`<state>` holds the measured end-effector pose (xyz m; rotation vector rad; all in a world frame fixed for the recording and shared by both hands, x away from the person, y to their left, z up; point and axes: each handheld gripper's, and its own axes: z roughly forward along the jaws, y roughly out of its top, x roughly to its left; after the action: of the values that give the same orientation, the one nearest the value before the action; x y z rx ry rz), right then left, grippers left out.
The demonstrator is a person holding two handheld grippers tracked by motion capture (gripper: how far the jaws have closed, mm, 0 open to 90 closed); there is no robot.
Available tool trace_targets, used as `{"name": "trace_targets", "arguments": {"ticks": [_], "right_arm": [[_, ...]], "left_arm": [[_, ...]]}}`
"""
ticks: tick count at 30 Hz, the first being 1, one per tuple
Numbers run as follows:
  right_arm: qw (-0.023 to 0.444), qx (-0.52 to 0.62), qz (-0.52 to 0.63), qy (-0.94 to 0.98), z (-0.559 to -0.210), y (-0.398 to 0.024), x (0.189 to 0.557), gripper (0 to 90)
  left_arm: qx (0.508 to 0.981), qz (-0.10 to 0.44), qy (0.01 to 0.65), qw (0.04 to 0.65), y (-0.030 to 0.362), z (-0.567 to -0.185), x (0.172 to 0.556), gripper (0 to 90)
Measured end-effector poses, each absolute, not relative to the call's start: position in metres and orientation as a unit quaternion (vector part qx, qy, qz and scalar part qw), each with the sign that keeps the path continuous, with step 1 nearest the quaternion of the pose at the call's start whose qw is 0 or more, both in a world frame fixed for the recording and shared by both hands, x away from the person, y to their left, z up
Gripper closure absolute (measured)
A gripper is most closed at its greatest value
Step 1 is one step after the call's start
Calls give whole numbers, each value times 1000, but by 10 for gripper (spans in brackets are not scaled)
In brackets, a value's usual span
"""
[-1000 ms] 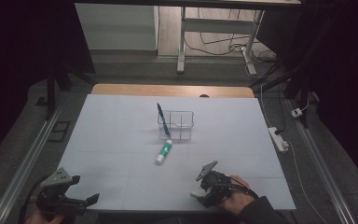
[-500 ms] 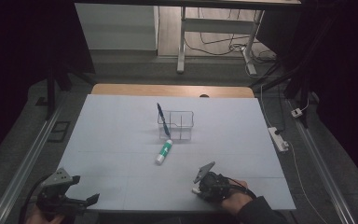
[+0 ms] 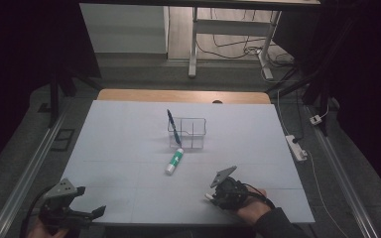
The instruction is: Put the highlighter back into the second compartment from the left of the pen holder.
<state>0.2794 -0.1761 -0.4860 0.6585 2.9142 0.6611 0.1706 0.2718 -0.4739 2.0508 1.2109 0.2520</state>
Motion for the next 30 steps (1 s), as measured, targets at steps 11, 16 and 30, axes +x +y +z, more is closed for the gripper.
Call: {"name": "trace_targets", "arguments": {"ticks": [11,16,30], "right_arm": [[61,228,275,932,-465,-178,292,784],[71,236,303,921,-455,-178,300,784],[92,247,388,883,-426,-169,327,786]], "left_arm": [[797,97,472,364,272,-474,171,22],[797,97,472,364,272,-474,171,22],[796,96,473,365,272,-474,171,23]]}}
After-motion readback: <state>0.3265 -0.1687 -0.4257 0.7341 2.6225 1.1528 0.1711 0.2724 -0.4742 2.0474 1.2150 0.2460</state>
